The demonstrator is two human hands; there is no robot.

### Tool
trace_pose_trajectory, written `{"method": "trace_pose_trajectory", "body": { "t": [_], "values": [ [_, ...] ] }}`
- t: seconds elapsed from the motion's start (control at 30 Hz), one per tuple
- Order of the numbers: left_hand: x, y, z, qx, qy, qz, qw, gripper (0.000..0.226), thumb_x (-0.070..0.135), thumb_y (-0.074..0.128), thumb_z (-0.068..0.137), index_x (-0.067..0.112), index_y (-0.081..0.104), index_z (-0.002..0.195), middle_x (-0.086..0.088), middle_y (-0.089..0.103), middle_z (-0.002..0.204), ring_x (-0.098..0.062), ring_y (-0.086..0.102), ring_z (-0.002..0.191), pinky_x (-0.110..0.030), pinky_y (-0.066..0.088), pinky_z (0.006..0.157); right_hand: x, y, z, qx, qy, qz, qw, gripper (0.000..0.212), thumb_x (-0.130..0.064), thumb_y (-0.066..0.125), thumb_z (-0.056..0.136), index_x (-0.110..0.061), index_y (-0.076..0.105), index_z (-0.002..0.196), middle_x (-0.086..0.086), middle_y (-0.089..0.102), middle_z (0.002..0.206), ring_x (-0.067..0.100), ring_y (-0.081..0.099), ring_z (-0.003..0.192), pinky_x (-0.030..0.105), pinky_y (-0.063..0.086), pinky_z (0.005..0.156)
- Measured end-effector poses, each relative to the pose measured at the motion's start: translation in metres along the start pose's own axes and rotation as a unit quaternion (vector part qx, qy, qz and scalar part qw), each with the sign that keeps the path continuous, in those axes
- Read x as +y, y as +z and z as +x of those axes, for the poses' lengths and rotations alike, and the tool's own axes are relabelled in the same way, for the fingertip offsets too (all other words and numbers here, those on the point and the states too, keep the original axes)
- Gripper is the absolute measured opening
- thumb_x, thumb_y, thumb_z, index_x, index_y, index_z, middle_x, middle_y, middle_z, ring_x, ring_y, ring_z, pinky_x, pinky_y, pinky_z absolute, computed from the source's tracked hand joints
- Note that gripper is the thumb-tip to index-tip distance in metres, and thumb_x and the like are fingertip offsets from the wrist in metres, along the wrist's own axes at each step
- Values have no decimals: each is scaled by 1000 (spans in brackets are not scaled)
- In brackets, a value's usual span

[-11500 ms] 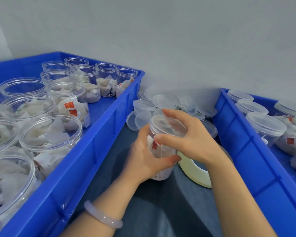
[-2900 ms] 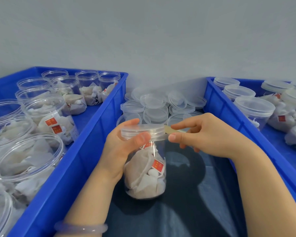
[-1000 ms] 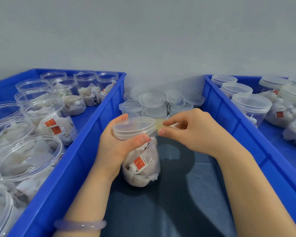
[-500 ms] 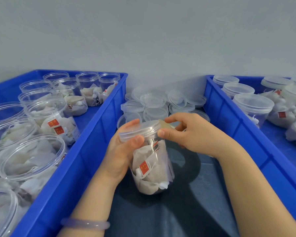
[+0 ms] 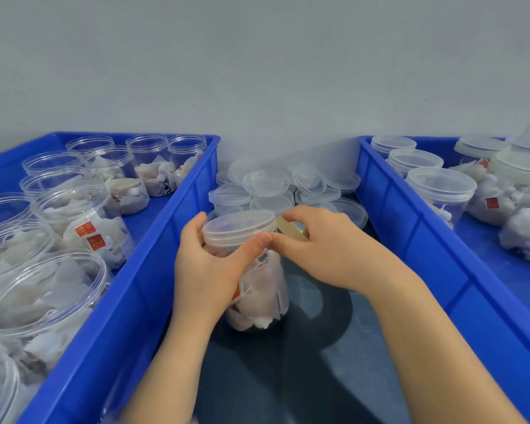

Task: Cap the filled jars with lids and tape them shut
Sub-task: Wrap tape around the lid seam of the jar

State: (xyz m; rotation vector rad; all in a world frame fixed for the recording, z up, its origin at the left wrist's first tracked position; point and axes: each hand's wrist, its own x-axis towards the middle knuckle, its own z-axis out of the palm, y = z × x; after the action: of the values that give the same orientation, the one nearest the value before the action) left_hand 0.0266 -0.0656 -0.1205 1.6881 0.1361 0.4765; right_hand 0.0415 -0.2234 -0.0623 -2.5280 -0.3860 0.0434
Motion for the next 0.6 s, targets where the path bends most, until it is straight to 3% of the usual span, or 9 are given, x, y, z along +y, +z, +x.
{"method": "trace_pose_trajectory", "body": {
  "t": [0.1, 0.2, 0.33, 0.4, 0.47, 0.53, 0.6],
  "values": [
    [2, 4, -5, 0, 15, 12, 1000, 130, 73, 63, 36, 22, 25, 149, 19, 38, 131, 2, 42, 116, -6, 35, 73, 0, -2, -2, -39, -20, -8, 999, 48, -50, 54, 88, -16, 50, 121, -4, 61, 97, 16, 58, 94, 30, 48, 78],
    [2, 8, -6, 29, 14, -5, 999, 132, 73, 65, 30, 23, 28, 147, 23, 37, 124, 3, 40, 114, -5, 33, 74, 0, -4, -4, -63, -39, -14, 997, 48, -34, 54, 86, -16, 42, 129, -4, 60, 94, 12, 56, 87, 31, 48, 77],
    [-1, 3, -3, 67, 12, -15, 998, 123, 71, 65, 30, 23, 40, 141, 21, 43, 121, 0, 46, 111, -6, 37, 72, 3, -7, -5, -88, -74, 33, 993, 64, -54, 57, 76, -20, 44, 129, 2, 62, 92, 17, 60, 80, 41, 52, 84],
    [-2, -2, 0, 51, 12, -17, 998, 118, 69, 66, 32, 23, 44, 138, 19, 49, 118, -4, 52, 109, -10, 41, 74, 6, -11, -5, -109, -80, 64, 989, 71, -65, 57, 66, -32, 48, 128, 7, 62, 89, 19, 62, 75, 41, 54, 84],
    [-2, -5, 2, 24, 18, -21, 999, 113, 67, 67, 31, 23, 49, 134, 15, 56, 115, -4, 58, 104, -10, 46, 73, 12, -15, -5, -112, -72, 68, 989, 71, -69, 57, 61, -45, 49, 127, -4, 59, 83, 10, 59, 70, 35, 54, 82],
    [-1, -6, 3, -9, 20, -28, 999, 105, 64, 69, 31, 25, 53, 127, 16, 60, 109, 3, 61, 94, -5, 48, 69, 19, -20, -4, -69, -63, 50, 994, 74, -69, 57, 59, -47, 51, 130, -21, 56, 78, -3, 54, 71, 20, 46, 76],
    [1, -5, 1, -51, 8, -56, 997, 94, 59, 75, 33, 26, 56, 119, 11, 63, 108, 4, 65, 87, -7, 49, 63, 23, -24, -4, -17, -54, 35, 998, 68, -69, 57, 60, -40, 59, 122, -16, 56, 73, -4, 48, 67, 17, 40, 70]
  ]
}}
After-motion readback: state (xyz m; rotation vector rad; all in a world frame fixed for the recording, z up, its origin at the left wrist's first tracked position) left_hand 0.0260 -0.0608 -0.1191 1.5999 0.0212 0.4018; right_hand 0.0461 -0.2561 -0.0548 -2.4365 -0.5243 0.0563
